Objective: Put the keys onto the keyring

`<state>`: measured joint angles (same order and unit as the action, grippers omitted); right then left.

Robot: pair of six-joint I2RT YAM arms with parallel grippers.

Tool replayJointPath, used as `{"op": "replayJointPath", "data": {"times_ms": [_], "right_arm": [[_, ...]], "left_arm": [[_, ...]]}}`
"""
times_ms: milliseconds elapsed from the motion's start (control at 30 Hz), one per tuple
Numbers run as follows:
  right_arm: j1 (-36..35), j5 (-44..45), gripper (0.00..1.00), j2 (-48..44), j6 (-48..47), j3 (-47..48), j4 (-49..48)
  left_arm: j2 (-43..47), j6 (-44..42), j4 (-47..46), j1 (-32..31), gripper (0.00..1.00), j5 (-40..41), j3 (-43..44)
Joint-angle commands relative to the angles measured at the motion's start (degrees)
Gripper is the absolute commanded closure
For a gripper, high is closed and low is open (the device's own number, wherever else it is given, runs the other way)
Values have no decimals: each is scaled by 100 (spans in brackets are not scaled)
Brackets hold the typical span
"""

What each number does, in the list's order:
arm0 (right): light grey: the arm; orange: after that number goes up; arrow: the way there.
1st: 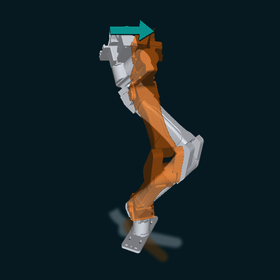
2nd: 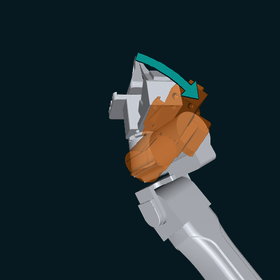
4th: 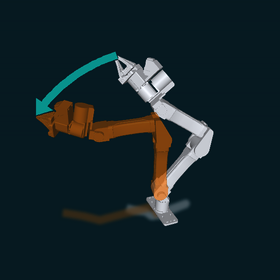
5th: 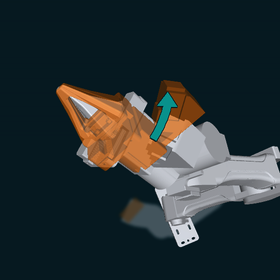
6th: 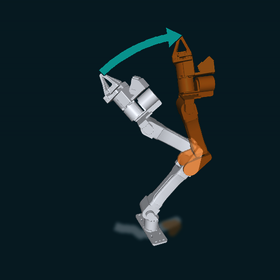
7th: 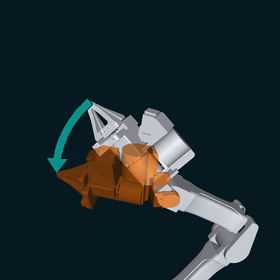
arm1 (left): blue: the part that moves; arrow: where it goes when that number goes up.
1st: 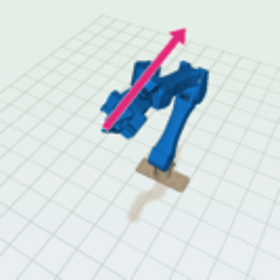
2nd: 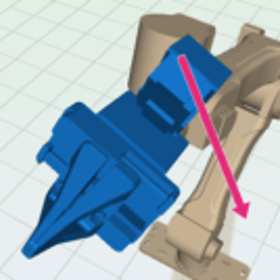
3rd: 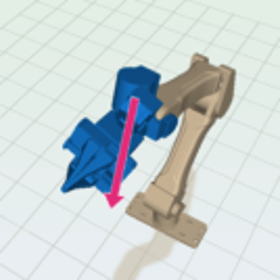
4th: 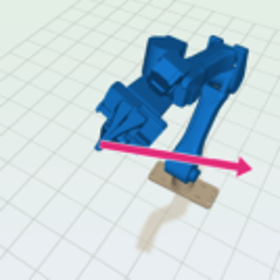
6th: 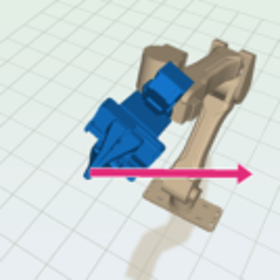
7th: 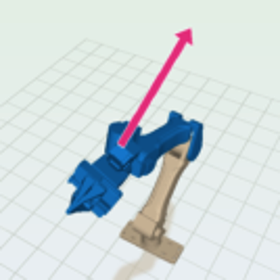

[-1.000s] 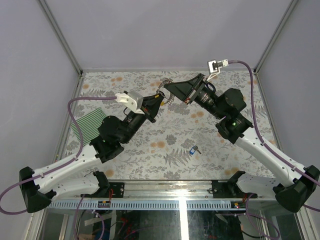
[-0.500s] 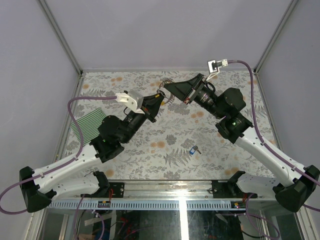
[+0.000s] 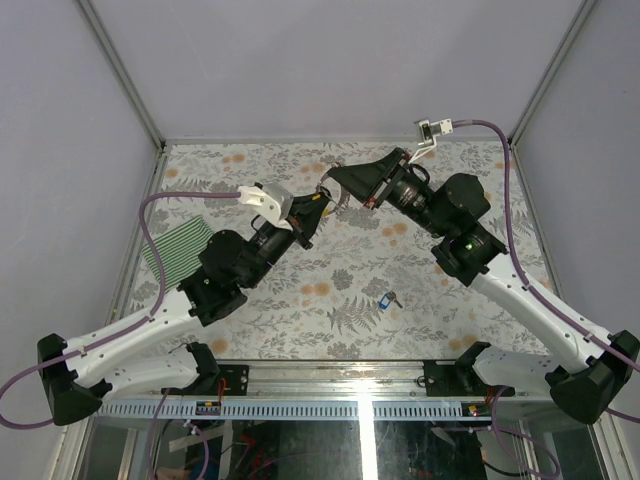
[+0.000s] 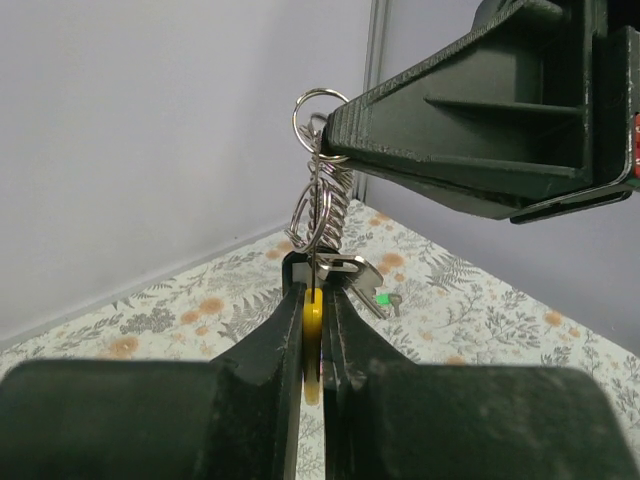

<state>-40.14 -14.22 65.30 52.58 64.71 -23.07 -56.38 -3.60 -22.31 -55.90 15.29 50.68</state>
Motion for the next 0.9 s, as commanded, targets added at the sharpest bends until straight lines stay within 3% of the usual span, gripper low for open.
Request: {"op": "replayJointPath", "data": {"times_ms": [0, 200, 333, 633, 867], "right_arm": [[-64, -142, 100, -183, -1273, 365, -61], [-64, -890, 100, -158, -2816, 668, 619], [-64, -1562, 100, -220, -3747, 925, 1230], [-64, -2229, 100, -856, -5605, 857, 2449], [-64, -2727, 100, -1236, -5720, 608, 2380]], "left_arm": [[215, -54, 290, -55, 94, -122, 290], [435, 62, 794, -57, 74, -365, 318], [711, 90, 963, -59, 66, -604, 247], [1631, 355, 945, -53, 58, -1584, -13], [1560, 362, 738, -53, 61, -1844, 41]]}}
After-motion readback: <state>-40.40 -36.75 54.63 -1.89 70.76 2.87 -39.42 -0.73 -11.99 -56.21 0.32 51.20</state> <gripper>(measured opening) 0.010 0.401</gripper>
